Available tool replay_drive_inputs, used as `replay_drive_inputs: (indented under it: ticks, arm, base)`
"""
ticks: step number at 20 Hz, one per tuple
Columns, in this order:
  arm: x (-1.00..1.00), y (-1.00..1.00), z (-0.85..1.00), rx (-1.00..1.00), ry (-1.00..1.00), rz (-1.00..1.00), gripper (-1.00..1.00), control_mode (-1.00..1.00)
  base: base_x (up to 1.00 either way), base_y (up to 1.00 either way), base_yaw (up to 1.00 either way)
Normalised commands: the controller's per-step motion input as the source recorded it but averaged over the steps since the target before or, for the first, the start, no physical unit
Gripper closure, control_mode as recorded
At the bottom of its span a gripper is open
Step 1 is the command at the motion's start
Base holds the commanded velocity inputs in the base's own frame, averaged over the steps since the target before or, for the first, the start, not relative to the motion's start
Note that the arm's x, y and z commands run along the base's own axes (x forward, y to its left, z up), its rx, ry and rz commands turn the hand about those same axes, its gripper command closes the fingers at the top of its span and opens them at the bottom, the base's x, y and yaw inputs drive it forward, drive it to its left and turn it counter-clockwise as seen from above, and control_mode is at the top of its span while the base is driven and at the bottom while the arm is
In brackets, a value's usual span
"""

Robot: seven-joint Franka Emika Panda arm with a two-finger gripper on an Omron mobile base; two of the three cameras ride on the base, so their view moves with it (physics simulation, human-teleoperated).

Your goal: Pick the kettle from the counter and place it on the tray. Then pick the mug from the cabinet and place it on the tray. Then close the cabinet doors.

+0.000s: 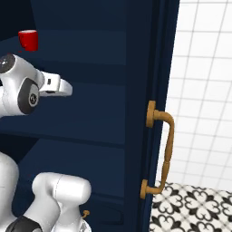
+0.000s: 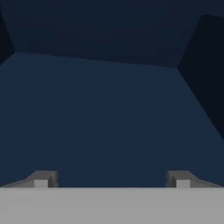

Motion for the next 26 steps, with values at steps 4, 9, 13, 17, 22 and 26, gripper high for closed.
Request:
replay_drive_inputs:
  ticks: [4,9,13,17,22,26]
  arm:
    - [-0.03,0.56,0.75,-0.15,-0.11,-0.16,-1.00,-1.00]
    - [-0.01,0.56,0.71,-0.04,-0.01,-0.16,-1.00,-1.00]
    - [-0.15,0.50,0.58,0.00,0.00,-0.08,-1.00,-1.00]
    - [0.02,0.50,0.48,0.00,-0.02,0.00,-1.00,-1.00]
    - [0.14,0.41,0.42,0.08,-0.03,0.00,-1.00,-1.00]
    - [0.30,0.31,0.33,0.15,0.03,0.00,-1.00,-1.00]
  base:
    - [0.00,0.00,0.00]
    - [0.00,0.00,0.00]
    - [0.00,0.00,0.00]
    - [0.00,0.00,0.00]
    - [0.00,0.00,0.00]
    - [0.00,0.00,0.00]
